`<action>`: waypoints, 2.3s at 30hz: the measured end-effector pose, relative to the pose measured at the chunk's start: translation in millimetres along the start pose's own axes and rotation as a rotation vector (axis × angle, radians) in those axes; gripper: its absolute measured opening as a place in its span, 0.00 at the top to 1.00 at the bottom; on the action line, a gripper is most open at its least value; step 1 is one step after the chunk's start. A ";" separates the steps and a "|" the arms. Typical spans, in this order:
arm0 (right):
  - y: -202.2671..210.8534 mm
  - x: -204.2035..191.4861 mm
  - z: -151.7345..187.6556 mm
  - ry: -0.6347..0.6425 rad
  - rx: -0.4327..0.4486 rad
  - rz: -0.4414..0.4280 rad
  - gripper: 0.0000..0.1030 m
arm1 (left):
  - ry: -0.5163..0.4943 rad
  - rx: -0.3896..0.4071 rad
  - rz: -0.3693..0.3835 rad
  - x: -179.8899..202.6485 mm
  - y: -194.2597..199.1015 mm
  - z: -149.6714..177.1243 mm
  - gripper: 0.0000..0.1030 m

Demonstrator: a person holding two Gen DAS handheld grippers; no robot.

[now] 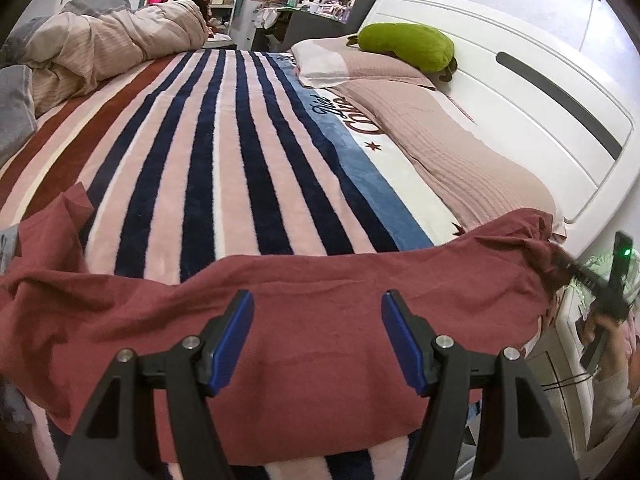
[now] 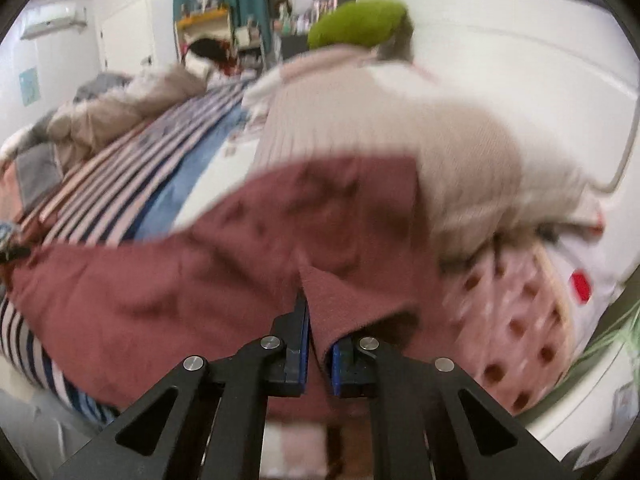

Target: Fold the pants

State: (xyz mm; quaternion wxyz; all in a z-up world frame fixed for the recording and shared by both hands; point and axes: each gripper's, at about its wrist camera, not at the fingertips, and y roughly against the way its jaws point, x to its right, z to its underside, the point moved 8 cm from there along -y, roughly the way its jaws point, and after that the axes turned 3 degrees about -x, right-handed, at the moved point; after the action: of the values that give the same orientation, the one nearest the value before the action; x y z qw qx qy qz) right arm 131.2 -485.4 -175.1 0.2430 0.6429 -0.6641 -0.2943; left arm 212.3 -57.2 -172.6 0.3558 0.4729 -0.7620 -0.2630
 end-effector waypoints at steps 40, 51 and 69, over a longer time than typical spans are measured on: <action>19.2 -11.9 -32.5 -0.002 -0.163 -0.249 0.81 | 0.081 0.023 -0.029 -24.6 -3.5 -6.4 0.39; -28.2 -0.9 -56.8 0.035 -0.067 -0.064 0.87 | 0.119 0.056 -0.103 -53.4 13.0 -2.3 0.35; 9.5 -15.9 -32.4 -0.083 -0.048 -0.126 0.45 | 0.227 0.130 -0.202 -104.6 77.5 37.0 0.26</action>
State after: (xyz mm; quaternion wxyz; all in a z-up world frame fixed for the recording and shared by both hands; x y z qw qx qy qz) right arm 148.1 -472.1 -144.6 0.2117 0.6647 -0.6243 -0.3515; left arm 173.1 72.2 -168.6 0.3802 0.5958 -0.6808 -0.1925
